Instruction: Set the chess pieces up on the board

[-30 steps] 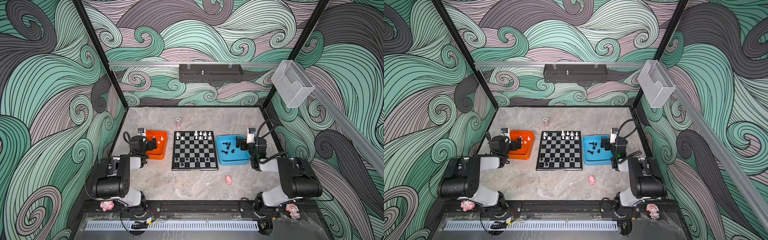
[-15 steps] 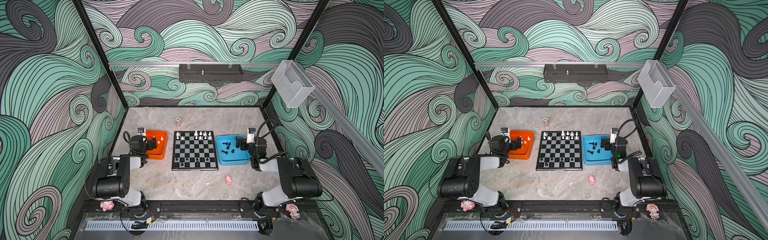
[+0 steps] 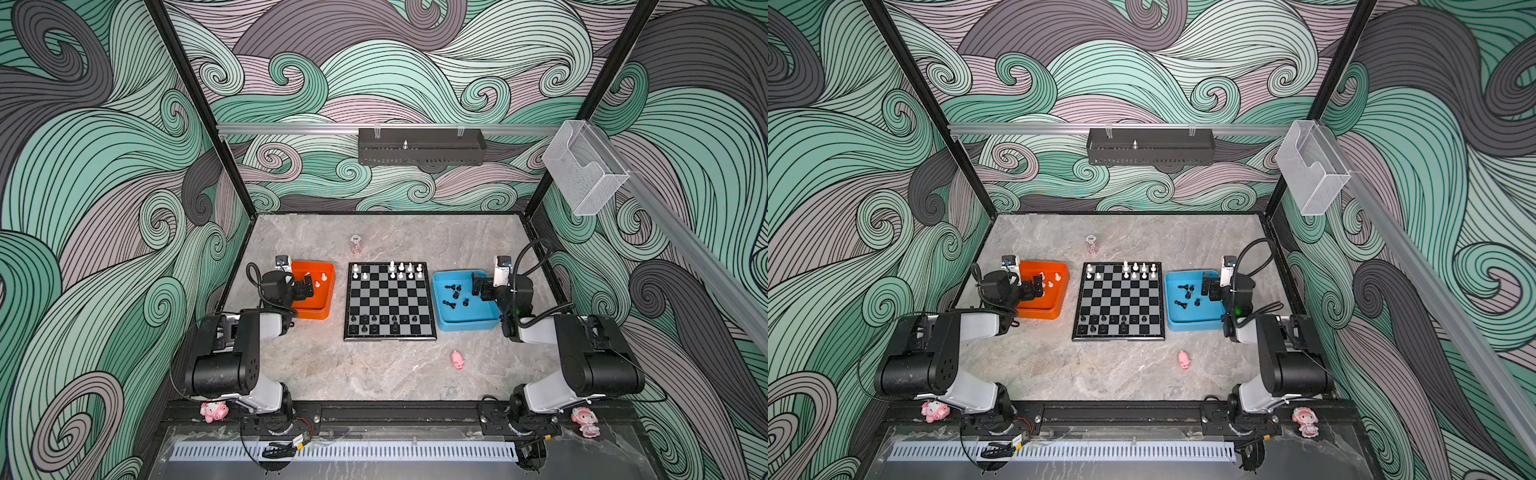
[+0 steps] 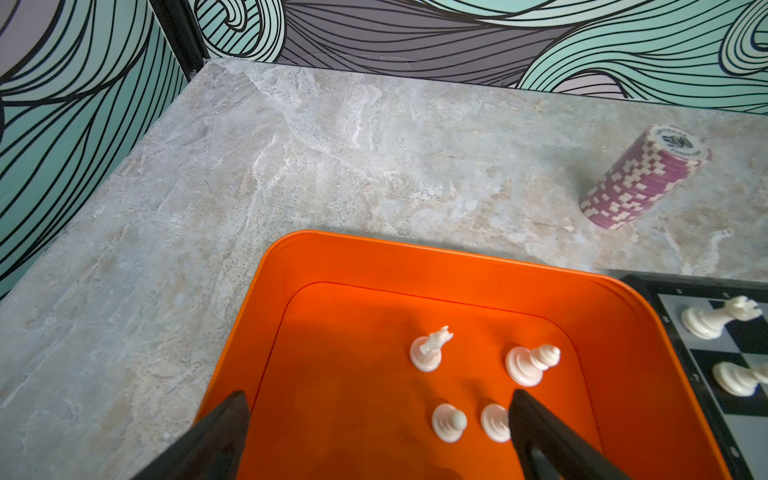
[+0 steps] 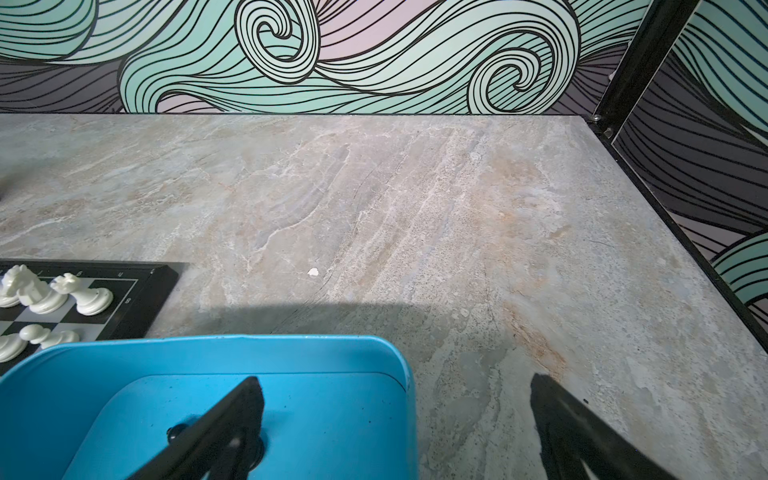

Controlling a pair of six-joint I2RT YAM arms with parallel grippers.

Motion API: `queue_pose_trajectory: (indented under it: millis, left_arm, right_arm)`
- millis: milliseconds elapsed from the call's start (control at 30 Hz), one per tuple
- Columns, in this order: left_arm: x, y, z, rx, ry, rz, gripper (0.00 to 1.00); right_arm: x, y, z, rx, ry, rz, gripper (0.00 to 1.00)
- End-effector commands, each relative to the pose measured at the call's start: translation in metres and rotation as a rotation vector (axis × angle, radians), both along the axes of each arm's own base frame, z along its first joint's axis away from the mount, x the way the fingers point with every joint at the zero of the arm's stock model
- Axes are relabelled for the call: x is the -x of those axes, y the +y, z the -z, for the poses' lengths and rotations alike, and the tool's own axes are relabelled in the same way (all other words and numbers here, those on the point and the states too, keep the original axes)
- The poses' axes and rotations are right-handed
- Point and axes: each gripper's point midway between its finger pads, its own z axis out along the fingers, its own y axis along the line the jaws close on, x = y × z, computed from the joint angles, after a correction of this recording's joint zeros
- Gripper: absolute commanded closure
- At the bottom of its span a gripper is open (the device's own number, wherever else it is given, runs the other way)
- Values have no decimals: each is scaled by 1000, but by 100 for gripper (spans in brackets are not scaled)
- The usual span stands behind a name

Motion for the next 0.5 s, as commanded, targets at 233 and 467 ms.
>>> queue_pose_trajectory:
  millis: [233,467]
  left_arm:
    - [-7,1,-15,-5,-18,-18,1]
    - [2,19,-51,-11,-18,-136,1]
  right_arm:
    - [-3,-1,-3,-9,-8,8,1]
    - [-3,-7,-8,-21,-21,40,1]
